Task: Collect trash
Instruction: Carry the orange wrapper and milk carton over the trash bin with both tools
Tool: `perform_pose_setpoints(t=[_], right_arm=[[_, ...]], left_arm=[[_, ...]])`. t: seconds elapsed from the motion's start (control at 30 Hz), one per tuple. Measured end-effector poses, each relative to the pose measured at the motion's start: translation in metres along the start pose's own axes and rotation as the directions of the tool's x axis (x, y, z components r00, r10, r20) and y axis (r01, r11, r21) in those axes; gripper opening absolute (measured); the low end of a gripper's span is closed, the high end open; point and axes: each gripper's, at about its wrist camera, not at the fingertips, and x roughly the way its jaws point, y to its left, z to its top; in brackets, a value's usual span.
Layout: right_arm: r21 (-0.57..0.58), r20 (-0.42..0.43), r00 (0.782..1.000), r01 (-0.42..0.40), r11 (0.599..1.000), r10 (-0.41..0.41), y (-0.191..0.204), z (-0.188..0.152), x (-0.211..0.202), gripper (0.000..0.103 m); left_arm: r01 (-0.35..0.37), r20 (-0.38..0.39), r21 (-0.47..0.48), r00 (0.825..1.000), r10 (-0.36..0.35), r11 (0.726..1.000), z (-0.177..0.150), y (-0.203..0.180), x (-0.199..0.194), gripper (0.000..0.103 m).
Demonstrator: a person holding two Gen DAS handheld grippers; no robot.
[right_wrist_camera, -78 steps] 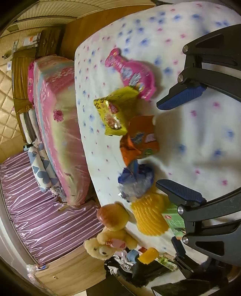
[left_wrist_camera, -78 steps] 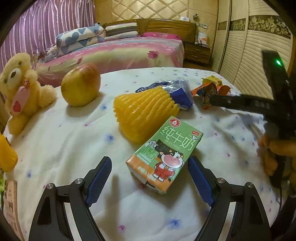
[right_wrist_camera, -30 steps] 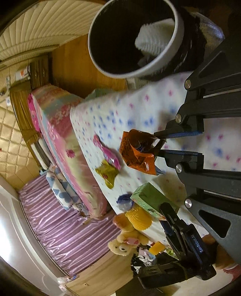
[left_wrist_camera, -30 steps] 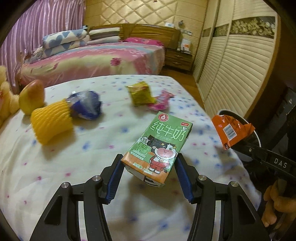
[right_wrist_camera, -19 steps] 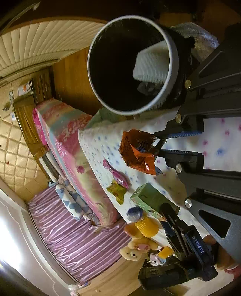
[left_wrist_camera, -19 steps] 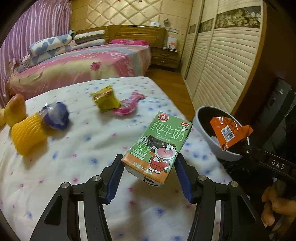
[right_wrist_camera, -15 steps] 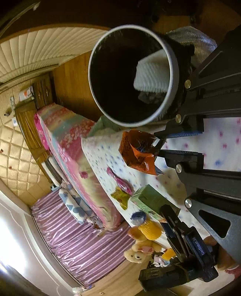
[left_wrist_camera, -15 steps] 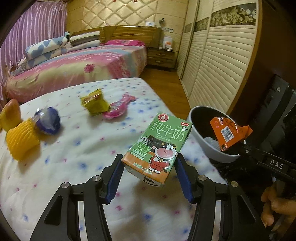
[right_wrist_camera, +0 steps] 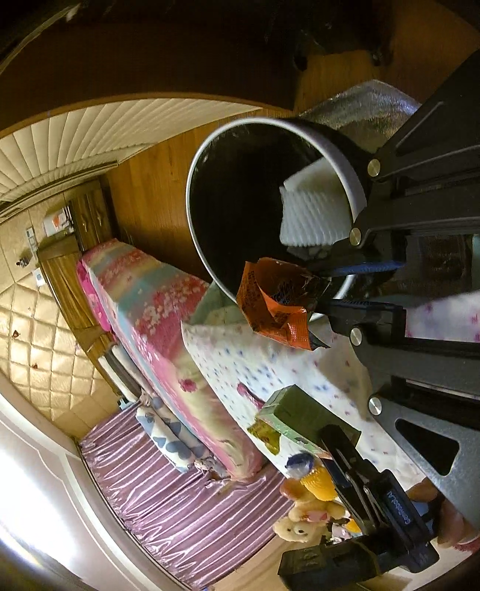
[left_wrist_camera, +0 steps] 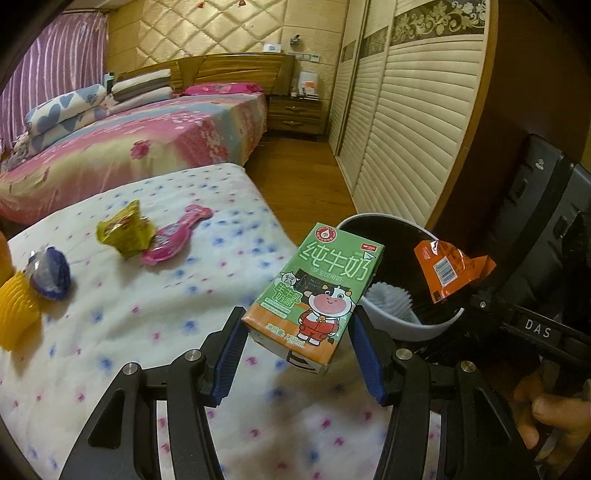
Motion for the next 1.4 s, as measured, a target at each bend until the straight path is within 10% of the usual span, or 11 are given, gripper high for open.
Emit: perform_pose_setpoints(t=[1.4], right_arm=[[0.036,-0.064,0.992,0.113,0.993,-0.111,-0.048,0.027,0.026,0.012]], left_arm=[[0.031,-0.058,0.062,0.998,-0.027,0.998,0.037,-0.053,0.074,0.055]])
